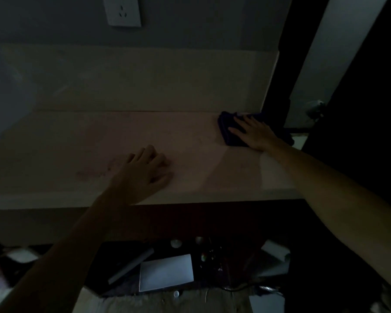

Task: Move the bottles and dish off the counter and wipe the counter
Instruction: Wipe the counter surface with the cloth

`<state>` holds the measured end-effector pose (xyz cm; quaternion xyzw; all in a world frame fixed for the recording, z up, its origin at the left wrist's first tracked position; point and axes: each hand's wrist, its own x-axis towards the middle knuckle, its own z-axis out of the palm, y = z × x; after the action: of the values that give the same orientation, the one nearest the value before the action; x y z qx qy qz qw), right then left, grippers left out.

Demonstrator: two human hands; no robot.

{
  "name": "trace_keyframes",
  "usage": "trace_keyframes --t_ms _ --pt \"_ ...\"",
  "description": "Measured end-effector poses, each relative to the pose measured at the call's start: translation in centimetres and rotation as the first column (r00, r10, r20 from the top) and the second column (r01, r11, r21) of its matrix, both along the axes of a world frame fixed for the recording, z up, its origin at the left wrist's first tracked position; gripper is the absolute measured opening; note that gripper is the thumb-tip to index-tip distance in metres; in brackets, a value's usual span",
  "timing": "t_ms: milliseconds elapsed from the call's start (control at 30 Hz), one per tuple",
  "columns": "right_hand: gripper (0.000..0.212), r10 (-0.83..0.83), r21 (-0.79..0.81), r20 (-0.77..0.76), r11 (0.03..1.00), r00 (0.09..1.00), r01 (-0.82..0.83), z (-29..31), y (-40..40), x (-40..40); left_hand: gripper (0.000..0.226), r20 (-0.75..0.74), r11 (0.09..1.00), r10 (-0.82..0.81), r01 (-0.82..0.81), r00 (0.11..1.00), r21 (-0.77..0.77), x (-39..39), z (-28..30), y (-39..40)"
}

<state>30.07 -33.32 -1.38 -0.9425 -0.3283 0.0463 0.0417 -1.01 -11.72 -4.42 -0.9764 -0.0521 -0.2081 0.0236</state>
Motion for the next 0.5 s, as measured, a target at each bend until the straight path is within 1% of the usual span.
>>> trace_keyframes --t_ms 133,300,433,500 --pt "0.079 0.001 0.024 -0.004 1.000 1.000 -0.001 -0.5 -3.7 -4.7 0.045 0.015 1.000 0.008 -0.008 1.000 -0.001 0.1 -0.1 -0.3" --pt "0.080 0.004 0.028 0.004 1.000 1.000 -0.004 -0.9 -7.1 -10.3 0.053 0.001 0.999 0.028 -0.028 1.000 -0.024 -0.2 -0.3 -0.9" --pt "0.078 -0.013 0.034 0.006 0.999 1.000 0.013 -0.9 -7.7 -11.5 0.052 0.025 0.999 0.041 -0.041 0.999 -0.014 -0.3 -0.5 -1.2" --pt "0.078 -0.022 0.044 0.021 0.999 1.000 0.021 -1.0 -7.6 -11.5 0.051 0.006 0.999 0.043 -0.043 0.999 -0.020 -0.3 -0.5 -1.0"
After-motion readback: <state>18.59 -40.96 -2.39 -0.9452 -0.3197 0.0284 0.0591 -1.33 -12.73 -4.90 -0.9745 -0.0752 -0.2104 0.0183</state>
